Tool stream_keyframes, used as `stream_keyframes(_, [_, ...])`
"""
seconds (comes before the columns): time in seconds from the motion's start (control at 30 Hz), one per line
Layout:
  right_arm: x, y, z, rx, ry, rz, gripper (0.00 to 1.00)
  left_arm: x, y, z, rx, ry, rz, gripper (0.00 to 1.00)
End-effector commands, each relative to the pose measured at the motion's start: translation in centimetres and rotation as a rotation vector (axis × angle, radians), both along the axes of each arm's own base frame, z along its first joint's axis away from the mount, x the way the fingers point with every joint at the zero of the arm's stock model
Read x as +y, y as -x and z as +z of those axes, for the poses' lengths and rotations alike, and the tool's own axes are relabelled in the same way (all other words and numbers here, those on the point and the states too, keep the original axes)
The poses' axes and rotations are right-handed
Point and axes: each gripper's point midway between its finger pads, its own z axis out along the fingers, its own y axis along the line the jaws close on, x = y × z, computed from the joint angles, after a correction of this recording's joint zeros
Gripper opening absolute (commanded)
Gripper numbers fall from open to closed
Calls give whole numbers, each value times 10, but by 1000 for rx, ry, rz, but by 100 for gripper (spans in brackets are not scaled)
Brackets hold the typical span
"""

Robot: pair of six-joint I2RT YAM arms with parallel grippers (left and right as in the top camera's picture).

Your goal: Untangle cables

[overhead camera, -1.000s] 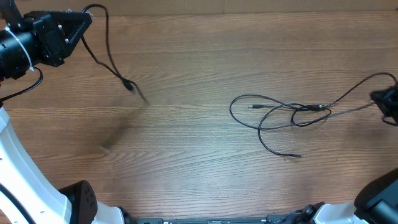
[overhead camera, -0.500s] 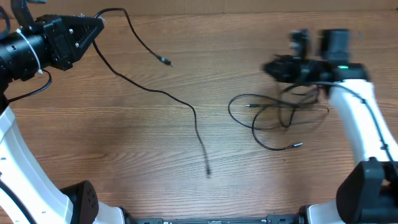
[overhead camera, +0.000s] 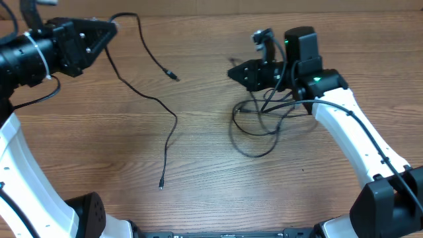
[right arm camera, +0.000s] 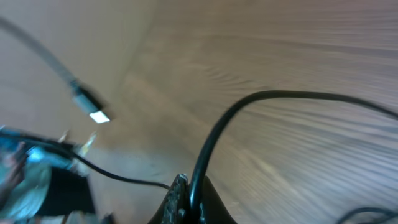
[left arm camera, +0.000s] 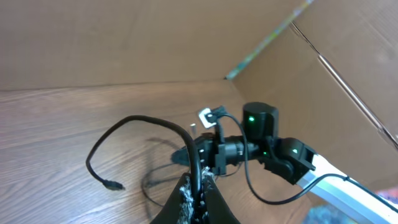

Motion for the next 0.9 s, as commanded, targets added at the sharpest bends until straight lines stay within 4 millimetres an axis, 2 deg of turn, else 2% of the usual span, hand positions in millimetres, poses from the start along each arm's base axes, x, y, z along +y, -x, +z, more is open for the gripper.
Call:
stream_keyframes(0.0, [23, 16, 17, -12, -48, 82, 4, -13, 7, 7, -48, -17, -51, 4])
stream_keyframes(0.03, [23, 15, 15, -9, -34, 72, 25, -14, 7, 6, -45, -18, -56, 4])
stream_keyframes(0.07, [20, 12, 10, -4, -11, 46, 87, -16, 6, 6, -42, -17, -61, 4])
stream_keyframes(0.1, [18, 10, 6, 1, 9, 25, 100, -16, 6, 5, -40, -16, -63, 4])
stream_keyframes(0.23, [13, 7, 2, 5, 36, -5, 100, -19, 5, 4, -37, -13, -74, 4])
stream_keyframes(0.4, [19, 9, 11, -36, 0, 44, 100, -26, 7, 4, -37, -13, -96, 4])
stream_keyframes(0.47, [27, 15, 23, -96, -47, 121, 100, -29, 8, 4, -36, -13, -108, 4])
stream_keyframes(0.57, [40, 25, 52, -191, -163, 246, 100, -35, 11, 3, -45, -24, -133, 4])
stream_keyframes(0.7, [49, 55, 93, -331, -329, 475, 100, -45, 12, -7, -3, -36, -155, 4])
stream_keyframes(0.87, [50, 68, 107, -400, -377, 563, 100, -71, 27, -18, 93, 1, -250, 4])
